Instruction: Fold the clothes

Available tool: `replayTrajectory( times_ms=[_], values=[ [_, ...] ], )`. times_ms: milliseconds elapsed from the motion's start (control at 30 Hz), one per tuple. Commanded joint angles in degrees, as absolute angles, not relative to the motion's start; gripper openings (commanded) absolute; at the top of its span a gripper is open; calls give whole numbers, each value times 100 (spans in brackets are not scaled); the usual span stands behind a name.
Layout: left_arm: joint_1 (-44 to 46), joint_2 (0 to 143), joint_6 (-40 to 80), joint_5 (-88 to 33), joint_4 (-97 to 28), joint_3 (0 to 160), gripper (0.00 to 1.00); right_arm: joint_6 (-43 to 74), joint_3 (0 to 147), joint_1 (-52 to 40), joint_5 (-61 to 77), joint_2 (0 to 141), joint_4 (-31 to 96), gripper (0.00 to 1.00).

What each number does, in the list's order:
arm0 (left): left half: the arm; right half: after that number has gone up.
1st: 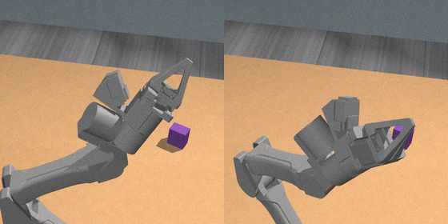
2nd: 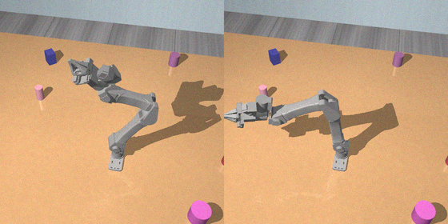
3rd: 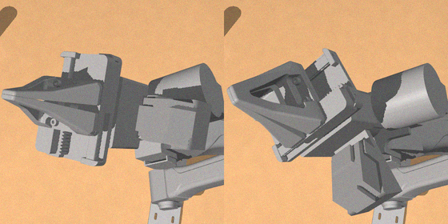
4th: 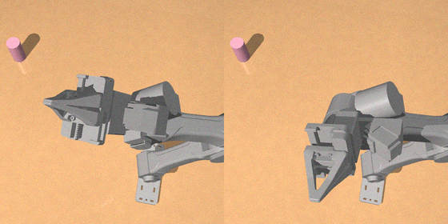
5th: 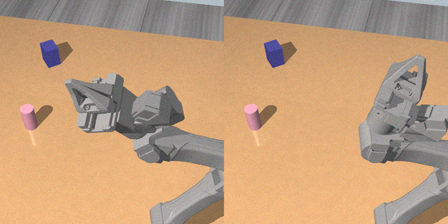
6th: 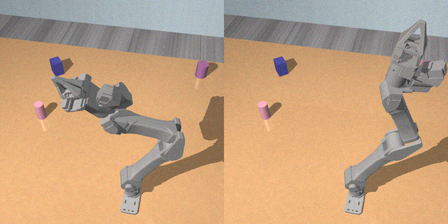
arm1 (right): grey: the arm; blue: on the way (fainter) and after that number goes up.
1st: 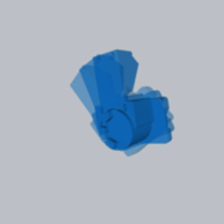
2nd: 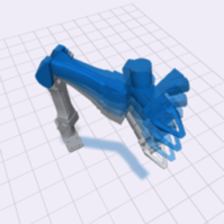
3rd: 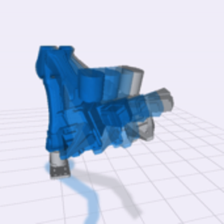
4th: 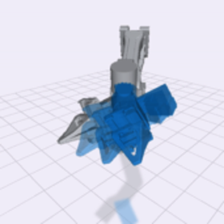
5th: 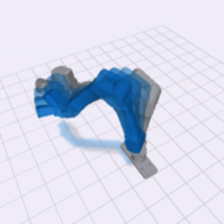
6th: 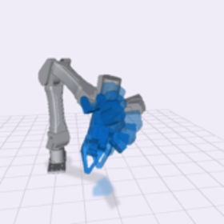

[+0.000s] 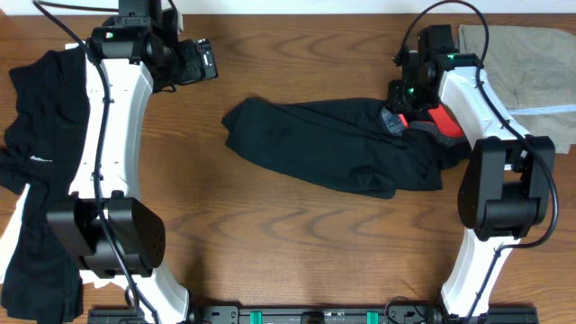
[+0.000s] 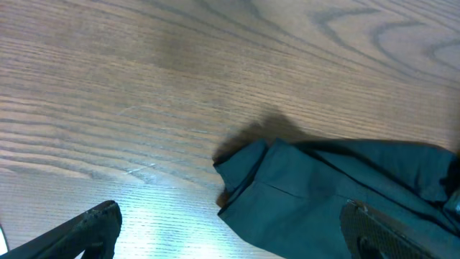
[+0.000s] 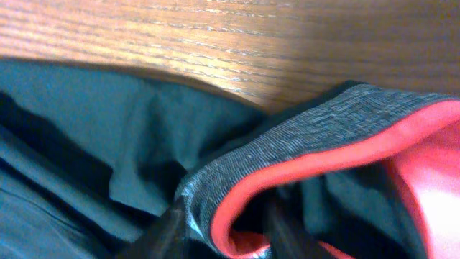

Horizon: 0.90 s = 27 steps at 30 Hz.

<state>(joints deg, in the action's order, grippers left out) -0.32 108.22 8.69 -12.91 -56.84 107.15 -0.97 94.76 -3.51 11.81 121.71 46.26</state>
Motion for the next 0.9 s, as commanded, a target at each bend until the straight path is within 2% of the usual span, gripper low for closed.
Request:
replayTrajectory(
  times_ms=[0,67,100,233,600,867],
  values=[
    [-47,10816,751,-1236,-5723,10672,98,-134,9491,-451,1629,12346,4517,14],
    [-47,10816,751,-1236,-5723,10672,98,-95,9518,-480,1682,12342,4359,3],
    [-47,10816,751,-1236,-5721,10672,98,-71,9601,-484,1686,12337,4324,1],
    [-47,10816,749,-1236,-5719,10672,98,-69,10239,-475,1708,12333,4543,2],
    [-320,10816,751,-1238,-5741,10672,98,-143,13535,-517,1876,12333,6379,1],
    [-395,10816,694,-1238,-5795,10672,98,-69,13933,-462,1223,12342,6512,1]
  ],
)
